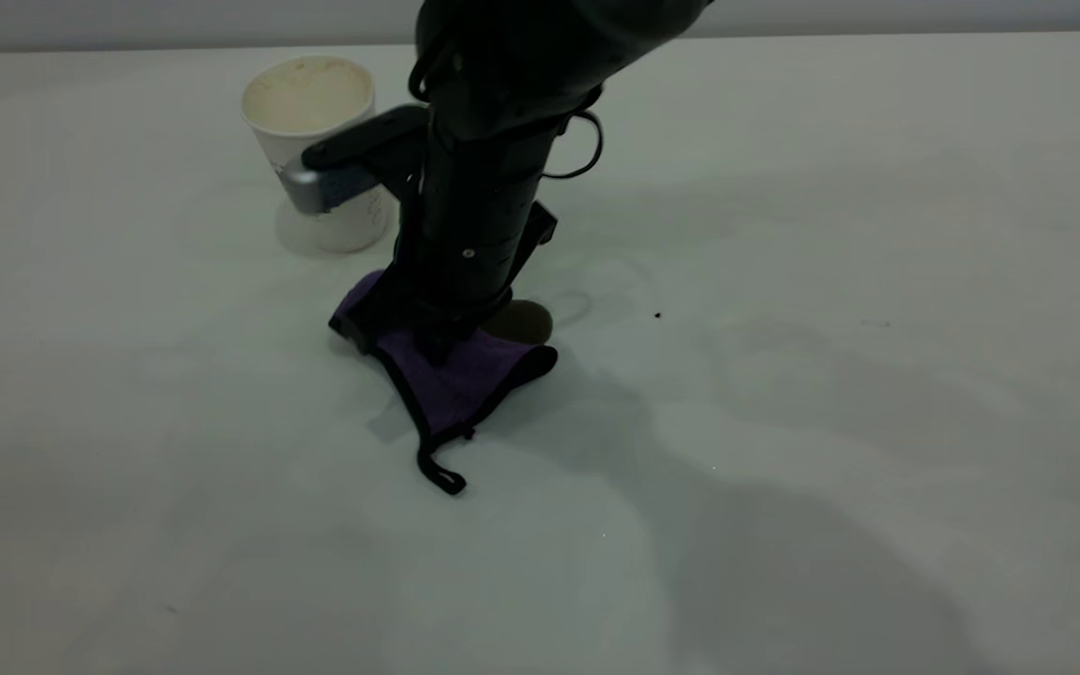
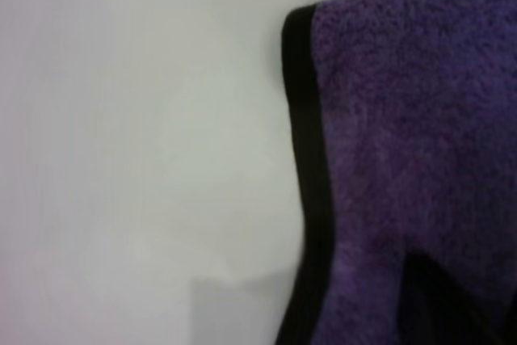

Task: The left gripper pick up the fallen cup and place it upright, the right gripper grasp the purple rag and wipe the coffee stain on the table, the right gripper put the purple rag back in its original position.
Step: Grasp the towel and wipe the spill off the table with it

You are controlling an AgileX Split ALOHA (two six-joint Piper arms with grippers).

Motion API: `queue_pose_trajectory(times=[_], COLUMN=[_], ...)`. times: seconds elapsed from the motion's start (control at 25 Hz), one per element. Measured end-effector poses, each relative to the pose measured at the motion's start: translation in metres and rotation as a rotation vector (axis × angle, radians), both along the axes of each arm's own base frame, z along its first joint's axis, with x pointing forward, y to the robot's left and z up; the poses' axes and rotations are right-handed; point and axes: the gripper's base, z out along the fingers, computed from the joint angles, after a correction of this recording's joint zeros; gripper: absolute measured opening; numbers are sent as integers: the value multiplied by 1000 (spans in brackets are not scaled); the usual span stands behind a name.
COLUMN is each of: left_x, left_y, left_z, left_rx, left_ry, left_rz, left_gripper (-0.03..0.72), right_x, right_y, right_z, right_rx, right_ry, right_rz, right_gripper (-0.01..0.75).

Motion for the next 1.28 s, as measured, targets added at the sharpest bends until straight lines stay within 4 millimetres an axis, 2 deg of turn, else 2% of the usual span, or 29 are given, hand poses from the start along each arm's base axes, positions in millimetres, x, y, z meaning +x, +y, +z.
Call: queue_pose_trajectory(times=[0.12,0.28,0.36,0.52,0.6,0.68,0.84,1.04,1.12,1.2,1.28], left_x=[0,0,0,0,0,0,0,0,0,0,0], left_y=[0,0,0,0,0,0,0,0,0,0,0], left_z=[0,0,0,0,0,0,0,0,0,0,0], left_rx=[0,0,0,0,0,0,0,0,0,0,0], left_ry=[0,-1,-1,-1,-1,-1,-1,-1,-1,-1,-1], left_rz=[0,0,0,0,0,0,0,0,0,0,0], left_gripper=[240,240,240,240,240,240,240,240,240,240,240], right_x=[4,15,27,56,62,60,49,26,25,28,36], right_y=[4,-8,-24,-75,-94,-103,-94,-50,-39,-37,-45], right_z=[-3,-5,-5,-4,-4,-4,-4,-4,-3,-3,-3], right_rx=[-7,-2,-15,-77,-117,-157,-198,-157,-120,-97,-91], right_ry=[17,53,77,158,215,258,296,230,173,135,130], right_rz=[-1,-108,-176,-292,-321,-318,-251,-150,-135,-151,-201], right_gripper=[57,57,57,57,57,57,57,58,59,61,61])
